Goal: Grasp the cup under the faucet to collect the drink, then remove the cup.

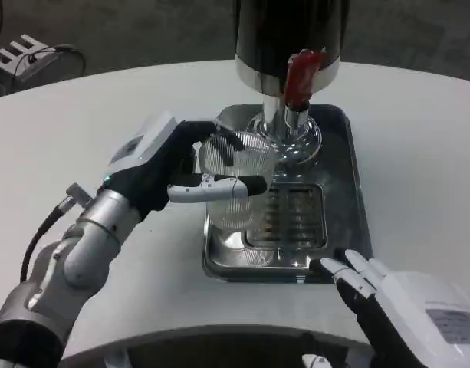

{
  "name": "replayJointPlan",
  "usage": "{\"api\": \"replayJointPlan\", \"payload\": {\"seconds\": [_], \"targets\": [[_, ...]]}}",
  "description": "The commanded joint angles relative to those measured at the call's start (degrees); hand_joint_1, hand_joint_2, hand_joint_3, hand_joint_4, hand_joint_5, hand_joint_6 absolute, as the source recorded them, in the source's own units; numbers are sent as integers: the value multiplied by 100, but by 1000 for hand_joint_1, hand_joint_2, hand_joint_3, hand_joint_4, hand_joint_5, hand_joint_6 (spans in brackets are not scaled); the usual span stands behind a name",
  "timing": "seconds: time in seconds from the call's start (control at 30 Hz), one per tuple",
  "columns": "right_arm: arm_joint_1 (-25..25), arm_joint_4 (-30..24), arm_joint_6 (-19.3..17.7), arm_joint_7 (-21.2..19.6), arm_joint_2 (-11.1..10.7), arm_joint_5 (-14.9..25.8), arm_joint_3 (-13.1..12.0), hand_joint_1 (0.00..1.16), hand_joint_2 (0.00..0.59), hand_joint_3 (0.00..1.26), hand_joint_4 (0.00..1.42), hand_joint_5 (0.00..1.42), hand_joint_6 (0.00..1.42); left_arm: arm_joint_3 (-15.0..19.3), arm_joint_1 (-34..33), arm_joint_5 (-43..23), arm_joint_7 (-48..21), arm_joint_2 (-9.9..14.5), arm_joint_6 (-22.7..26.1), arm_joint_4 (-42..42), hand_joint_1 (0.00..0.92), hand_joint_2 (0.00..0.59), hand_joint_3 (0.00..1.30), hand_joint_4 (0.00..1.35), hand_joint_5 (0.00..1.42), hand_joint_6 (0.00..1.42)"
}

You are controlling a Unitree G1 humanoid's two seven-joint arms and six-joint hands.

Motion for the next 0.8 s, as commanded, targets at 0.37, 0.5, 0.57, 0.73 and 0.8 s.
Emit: {"api": "replayJointPlan", "payload": {"seconds": [0.37, 0.5, 0.57, 0.73, 0.8], "targets": [[519, -100, -533, -387, 299, 270, -430, 368, 446, 147, 60, 71, 95, -473, -711, 261, 622, -552, 74, 692, 505, 0, 1030, 1119, 1287, 1333], [552, -100, -623, -363, 349, 384, -595, 368, 446, 147, 63, 73, 95, -599, -822, 310, 759, -683, 153, 858, 505, 0, 1030, 1119, 1287, 1333], [582, -100, -675, -373, 371, 461, -689, 368, 446, 147, 63, 76, 95, -640, -868, 343, 834, -738, 191, 946, 505, 0, 1030, 1119, 1287, 1333], [608, -100, -754, -314, 404, 628, -908, 368, 446, 147, 64, 82, 95, -764, -977, 444, 843, -827, 262, 1119, 479, 0, 904, 946, 1160, 1281], [601, -100, -783, -297, 401, 680, -976, 368, 446, 147, 64, 84, 95, -804, -994, 453, 844, -831, 287, 1145, 456, 2, 846, 888, 1094, 1262]]}}
